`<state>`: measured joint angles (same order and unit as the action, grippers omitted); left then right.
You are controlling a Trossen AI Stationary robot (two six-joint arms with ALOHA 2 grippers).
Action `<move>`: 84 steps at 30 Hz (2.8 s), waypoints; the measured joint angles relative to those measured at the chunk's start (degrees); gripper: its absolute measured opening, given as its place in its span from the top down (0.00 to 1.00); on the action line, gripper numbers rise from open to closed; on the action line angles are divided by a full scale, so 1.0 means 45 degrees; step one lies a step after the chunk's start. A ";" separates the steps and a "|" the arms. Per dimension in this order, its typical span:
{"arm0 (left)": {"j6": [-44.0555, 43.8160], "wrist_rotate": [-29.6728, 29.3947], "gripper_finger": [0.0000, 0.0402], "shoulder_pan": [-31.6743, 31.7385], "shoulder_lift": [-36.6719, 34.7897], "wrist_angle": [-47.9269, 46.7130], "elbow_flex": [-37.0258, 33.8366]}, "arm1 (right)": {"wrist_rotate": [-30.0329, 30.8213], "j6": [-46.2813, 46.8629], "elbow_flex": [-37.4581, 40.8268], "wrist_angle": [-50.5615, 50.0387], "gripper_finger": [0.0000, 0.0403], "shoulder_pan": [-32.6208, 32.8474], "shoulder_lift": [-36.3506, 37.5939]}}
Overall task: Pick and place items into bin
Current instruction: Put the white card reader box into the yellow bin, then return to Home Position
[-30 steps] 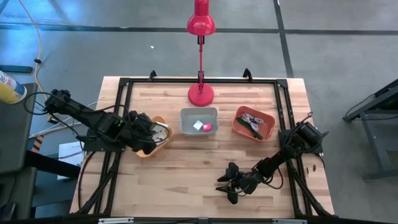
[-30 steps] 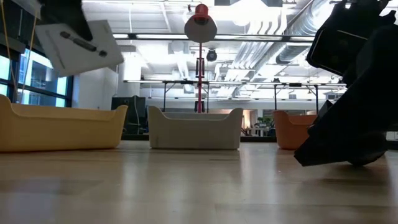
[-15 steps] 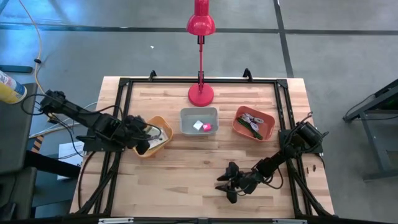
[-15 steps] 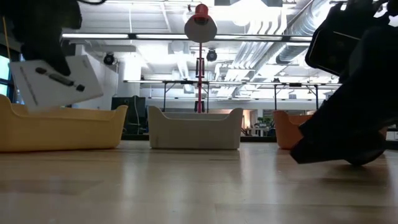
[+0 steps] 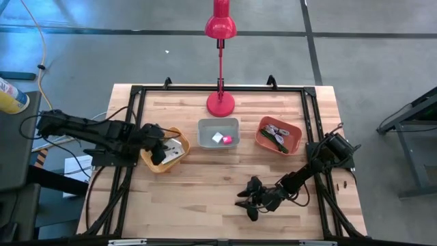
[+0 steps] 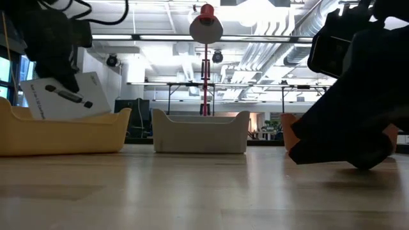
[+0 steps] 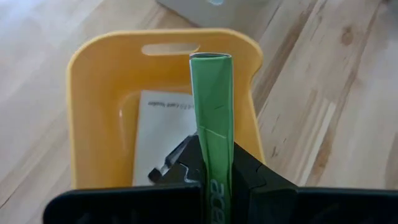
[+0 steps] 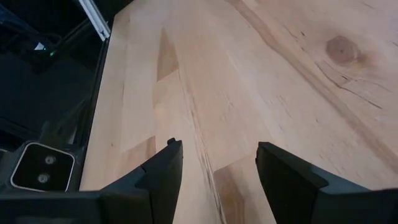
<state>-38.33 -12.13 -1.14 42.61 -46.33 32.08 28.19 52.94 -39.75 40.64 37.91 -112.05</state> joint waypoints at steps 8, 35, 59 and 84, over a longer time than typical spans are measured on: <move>0.1309 0.1218 0.99 0.1277 0.0058 0.0166 -0.0093 | 0.0201 0.0235 0.0000 0.0074 0.52 -0.0005 0.0000; 0.2615 0.2465 0.77 0.2180 0.1340 0.0481 -0.0098 | 0.0543 0.0463 0.0010 0.0079 0.52 -0.0019 0.0000; 0.2872 0.1257 0.44 0.2175 0.1340 -0.0057 -0.0098 | 0.0371 0.0463 0.0010 0.0075 0.52 -0.0016 0.0000; 0.4661 0.0022 0.51 0.2170 0.1340 -0.0028 0.1297 | 0.0299 0.0176 0.0000 -0.0111 0.52 -0.0010 -0.0005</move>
<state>-17.36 -12.03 8.62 48.64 -46.46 37.92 29.53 53.74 -39.75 40.14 37.87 -112.07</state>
